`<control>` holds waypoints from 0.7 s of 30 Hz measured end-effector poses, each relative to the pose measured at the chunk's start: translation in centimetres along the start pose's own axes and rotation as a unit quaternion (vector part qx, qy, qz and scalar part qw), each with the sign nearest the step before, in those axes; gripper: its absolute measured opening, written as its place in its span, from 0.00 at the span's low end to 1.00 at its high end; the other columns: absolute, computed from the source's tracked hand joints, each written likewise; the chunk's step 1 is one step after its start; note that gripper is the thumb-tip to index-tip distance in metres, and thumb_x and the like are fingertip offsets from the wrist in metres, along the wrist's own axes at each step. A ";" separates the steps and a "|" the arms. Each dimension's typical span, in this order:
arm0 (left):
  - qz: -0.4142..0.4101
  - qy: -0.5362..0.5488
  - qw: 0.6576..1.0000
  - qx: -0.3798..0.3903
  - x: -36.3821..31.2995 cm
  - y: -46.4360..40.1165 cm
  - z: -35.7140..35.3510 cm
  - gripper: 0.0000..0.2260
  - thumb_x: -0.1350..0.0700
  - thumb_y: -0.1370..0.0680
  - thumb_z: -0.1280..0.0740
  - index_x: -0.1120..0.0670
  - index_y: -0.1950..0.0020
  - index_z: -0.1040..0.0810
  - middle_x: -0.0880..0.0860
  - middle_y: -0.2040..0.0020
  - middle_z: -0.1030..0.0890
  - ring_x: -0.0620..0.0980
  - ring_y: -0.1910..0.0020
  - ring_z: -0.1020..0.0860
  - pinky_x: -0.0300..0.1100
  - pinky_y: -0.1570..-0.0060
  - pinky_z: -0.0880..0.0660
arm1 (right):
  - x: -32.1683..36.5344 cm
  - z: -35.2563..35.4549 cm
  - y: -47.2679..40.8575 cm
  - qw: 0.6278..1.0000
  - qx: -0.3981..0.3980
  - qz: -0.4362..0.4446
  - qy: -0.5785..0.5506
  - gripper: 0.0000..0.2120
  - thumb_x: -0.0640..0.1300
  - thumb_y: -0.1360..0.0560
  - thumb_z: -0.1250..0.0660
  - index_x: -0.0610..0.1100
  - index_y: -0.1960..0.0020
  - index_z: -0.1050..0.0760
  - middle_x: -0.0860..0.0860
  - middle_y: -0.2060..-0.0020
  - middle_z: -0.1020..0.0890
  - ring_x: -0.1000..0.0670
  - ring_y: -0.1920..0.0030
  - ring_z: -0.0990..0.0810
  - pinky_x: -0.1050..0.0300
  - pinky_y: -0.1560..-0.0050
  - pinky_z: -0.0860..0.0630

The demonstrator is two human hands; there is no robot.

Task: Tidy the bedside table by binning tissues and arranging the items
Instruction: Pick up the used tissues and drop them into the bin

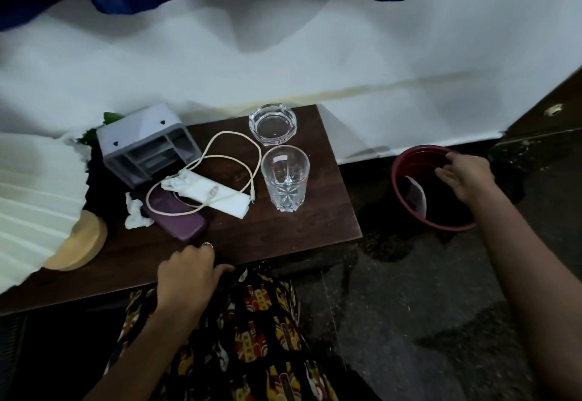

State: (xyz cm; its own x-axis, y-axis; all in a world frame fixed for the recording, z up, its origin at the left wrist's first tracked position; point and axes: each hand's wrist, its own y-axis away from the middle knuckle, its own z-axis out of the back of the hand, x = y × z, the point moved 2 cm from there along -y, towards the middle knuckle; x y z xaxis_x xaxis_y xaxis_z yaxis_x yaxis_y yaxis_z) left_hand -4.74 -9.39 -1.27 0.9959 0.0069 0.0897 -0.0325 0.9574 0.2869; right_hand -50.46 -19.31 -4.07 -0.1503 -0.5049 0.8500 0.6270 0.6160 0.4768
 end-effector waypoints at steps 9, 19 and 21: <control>-0.022 0.004 1.000 0.018 1.1 0.4 0.4 0.18 0.40 0.24 0.39 0.53 0.45 0.26 0.53 0.47 0.20 0.54 0.46 0.22 0.46 0.52 0.27 | 11.0 -9.3 15.2 0.947 0.172 0.256 -0.094 0.04 0.38 0.26 0.37 0.43 0.56 0.24 0.46 0.62 0.22 0.50 0.62 0.21 0.57 0.52 0.22; -0.069 0.075 0.994 0.036 4.2 0.7 -0.1 0.15 0.50 0.21 0.39 0.51 0.35 0.28 0.55 0.42 0.23 0.57 0.43 0.24 0.48 0.49 0.28 | 6.2 -25.5 29.9 0.785 0.345 0.446 0.256 0.08 0.36 0.26 0.35 0.41 0.49 0.21 0.48 0.58 0.17 0.50 0.58 0.18 0.69 0.57 0.28; -0.078 0.079 0.993 0.031 4.4 0.6 -0.2 0.15 0.51 0.21 0.39 0.51 0.35 0.28 0.55 0.42 0.23 0.57 0.43 0.24 0.48 0.50 0.28 | 3.3 -28.6 29.3 0.747 0.364 0.449 0.330 0.12 0.35 0.26 0.35 0.41 0.44 0.21 0.45 0.50 0.16 0.47 0.50 0.18 0.69 0.53 0.31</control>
State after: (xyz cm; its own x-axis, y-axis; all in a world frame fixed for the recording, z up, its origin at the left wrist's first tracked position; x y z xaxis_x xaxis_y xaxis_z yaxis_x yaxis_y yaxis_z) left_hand -0.35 -8.70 -0.86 0.9899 -0.0902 -0.1096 0.1228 0.9312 0.3433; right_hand -10.71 -20.25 6.24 0.6406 0.2690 0.7192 -0.3686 0.9294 -0.0193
